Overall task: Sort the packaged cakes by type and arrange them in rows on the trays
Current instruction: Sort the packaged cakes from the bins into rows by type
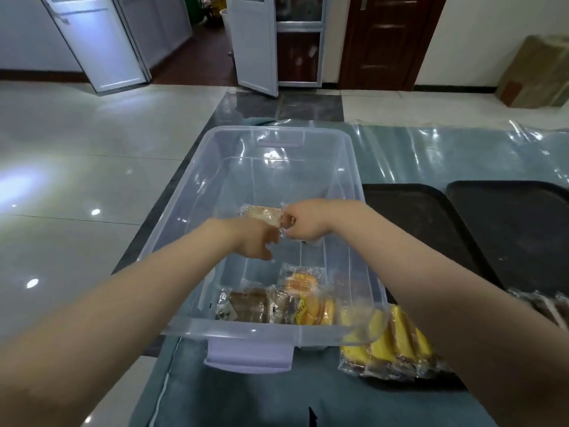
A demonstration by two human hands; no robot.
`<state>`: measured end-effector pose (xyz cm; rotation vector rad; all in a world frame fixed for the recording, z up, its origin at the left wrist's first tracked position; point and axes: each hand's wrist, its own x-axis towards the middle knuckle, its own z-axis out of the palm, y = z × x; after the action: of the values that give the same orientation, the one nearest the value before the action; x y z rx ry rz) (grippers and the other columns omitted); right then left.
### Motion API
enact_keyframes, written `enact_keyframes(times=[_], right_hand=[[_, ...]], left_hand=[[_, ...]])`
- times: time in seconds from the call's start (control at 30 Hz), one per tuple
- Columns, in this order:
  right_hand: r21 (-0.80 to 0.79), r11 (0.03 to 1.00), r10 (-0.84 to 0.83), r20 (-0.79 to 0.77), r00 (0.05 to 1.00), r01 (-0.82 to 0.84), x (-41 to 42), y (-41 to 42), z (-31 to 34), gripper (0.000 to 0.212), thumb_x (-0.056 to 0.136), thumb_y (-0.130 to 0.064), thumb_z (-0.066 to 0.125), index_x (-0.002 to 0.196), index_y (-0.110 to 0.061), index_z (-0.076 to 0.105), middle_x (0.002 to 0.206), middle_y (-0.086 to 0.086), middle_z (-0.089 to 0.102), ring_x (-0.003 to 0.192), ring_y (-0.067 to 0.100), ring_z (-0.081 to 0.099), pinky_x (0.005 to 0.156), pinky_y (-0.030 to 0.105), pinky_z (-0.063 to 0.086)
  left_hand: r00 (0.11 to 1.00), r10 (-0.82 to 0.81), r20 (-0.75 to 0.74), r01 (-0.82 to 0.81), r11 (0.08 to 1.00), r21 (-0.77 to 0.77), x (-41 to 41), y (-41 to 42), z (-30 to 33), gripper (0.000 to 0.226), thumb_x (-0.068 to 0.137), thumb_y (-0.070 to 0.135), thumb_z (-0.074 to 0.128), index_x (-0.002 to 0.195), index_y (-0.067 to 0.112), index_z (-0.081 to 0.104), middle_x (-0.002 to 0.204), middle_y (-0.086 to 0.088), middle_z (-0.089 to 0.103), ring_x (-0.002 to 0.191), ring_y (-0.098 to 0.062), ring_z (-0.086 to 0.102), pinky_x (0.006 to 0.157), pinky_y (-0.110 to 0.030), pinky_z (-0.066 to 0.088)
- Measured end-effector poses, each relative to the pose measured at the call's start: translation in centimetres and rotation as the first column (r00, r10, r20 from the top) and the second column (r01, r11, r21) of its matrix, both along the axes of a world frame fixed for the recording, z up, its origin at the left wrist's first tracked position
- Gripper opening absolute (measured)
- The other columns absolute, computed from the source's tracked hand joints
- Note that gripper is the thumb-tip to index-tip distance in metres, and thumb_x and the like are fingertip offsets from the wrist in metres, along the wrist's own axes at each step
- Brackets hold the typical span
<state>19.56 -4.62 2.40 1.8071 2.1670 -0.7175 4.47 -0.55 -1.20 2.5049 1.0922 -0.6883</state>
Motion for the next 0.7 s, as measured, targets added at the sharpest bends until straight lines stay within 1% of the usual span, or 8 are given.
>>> enact_keyframes(times=[0.1,0.17,0.27,0.37,0.43,0.57,0.63,0.7], right_hand=[[-0.063,0.998,-0.002,0.107,0.994,0.009,-1.0,3.2,-2.0,0.018,0.097,-0.029,0.051,0.094,-0.015,0.060,0.102,0.006,0.061,0.091,0.026,0.058,0.071,0.031,0.045],[-0.071,0.997,-0.028,0.148,0.989,0.039,-1.0,4.9,-3.6,0.025,0.096,-0.029,0.051,0.111,-0.013,0.063,0.117,0.009,0.064,0.102,0.029,0.062,0.088,0.036,0.051],[-0.087,0.994,-0.053,0.210,0.976,0.072,-0.7,6.4,-5.7,0.044,0.099,-0.026,0.047,0.141,-0.011,0.047,0.145,0.010,0.048,0.121,0.031,0.054,0.104,0.041,0.045],[-0.114,0.982,-0.119,0.244,0.962,0.151,-0.1,6.7,-6.8,0.052,0.102,-0.021,0.043,0.151,-0.007,0.031,0.151,0.011,0.040,0.113,0.027,0.048,0.095,0.035,0.042],[-0.126,0.975,-0.145,0.266,0.953,0.184,0.2,6.7,-7.4,0.044,0.103,-0.021,0.039,0.144,-0.005,0.042,0.148,0.014,0.044,0.112,0.028,0.049,0.089,0.037,0.040],[-0.152,0.954,-0.220,0.229,0.948,0.259,0.0,6.8,-9.3,0.036,0.101,-0.018,0.039,0.128,-0.002,0.056,0.136,0.017,0.055,0.121,0.032,0.055,0.096,0.039,0.046],[-0.163,0.922,-0.332,0.138,0.933,0.352,0.0,7.3,-10.8,0.020,0.098,-0.017,0.044,0.092,-0.006,0.059,0.103,0.017,0.062,0.089,0.029,0.063,0.074,0.035,0.051],[-0.231,0.860,-0.462,0.024,0.886,0.455,-0.3,7.9,-12.4,0.025,0.099,-0.020,0.042,0.074,-0.014,0.044,0.082,0.011,0.057,0.064,0.022,0.054,0.057,0.029,0.046]], left_hand=[[0.969,-0.117,-0.218,0.120,0.993,-0.002,1.0,0.0,-2.0,0.053,0.099,0.038,0.054,0.147,0.021,0.042,0.150,-0.003,0.044,0.133,-0.026,0.046,0.107,-0.037,0.040],[0.928,-0.191,-0.320,0.187,0.981,-0.044,1.8,-0.6,-3.2,0.053,0.100,0.039,0.050,0.149,0.018,0.041,0.150,-0.005,0.044,0.132,-0.029,0.047,0.104,-0.040,0.042],[0.936,-0.231,-0.266,0.189,0.967,-0.173,2.3,-1.2,-4.3,0.053,0.101,0.032,0.051,0.150,0.015,0.038,0.151,-0.006,0.042,0.133,-0.028,0.045,0.105,-0.039,0.039],[0.945,-0.226,-0.234,0.179,0.962,-0.206,1.8,-1.2,-5.5,0.052,0.101,0.026,0.052,0.149,0.013,0.038,0.151,-0.008,0.043,0.134,-0.029,0.044,0.107,-0.041,0.038],[0.948,-0.230,-0.219,0.180,0.957,-0.228,1.6,-1.2,-6.2,0.055,0.101,0.030,0.052,0.151,0.014,0.035,0.155,-0.008,0.038,0.139,-0.029,0.040,0.111,-0.042,0.035],[0.956,-0.243,-0.165,0.190,0.939,-0.287,1.7,-1.1,-7.0,0.056,0.101,0.033,0.052,0.152,0.017,0.033,0.157,-0.007,0.034,0.140,-0.029,0.038,0.112,-0.043,0.034],[0.954,-0.256,-0.156,0.200,0.930,-0.307,1.7,-1.0,-7.1,0.054,0.101,0.031,0.053,0.150,0.016,0.036,0.155,-0.008,0.038,0.136,-0.030,0.042,0.109,-0.042,0.038],[0.951,-0.270,-0.153,0.209,0.923,-0.324,1.7,-0.8,-7.3,0.050,0.101,0.026,0.054,0.147,0.016,0.041,0.151,-0.009,0.043,0.132,-0.030,0.046,0.103,-0.039,0.041]])
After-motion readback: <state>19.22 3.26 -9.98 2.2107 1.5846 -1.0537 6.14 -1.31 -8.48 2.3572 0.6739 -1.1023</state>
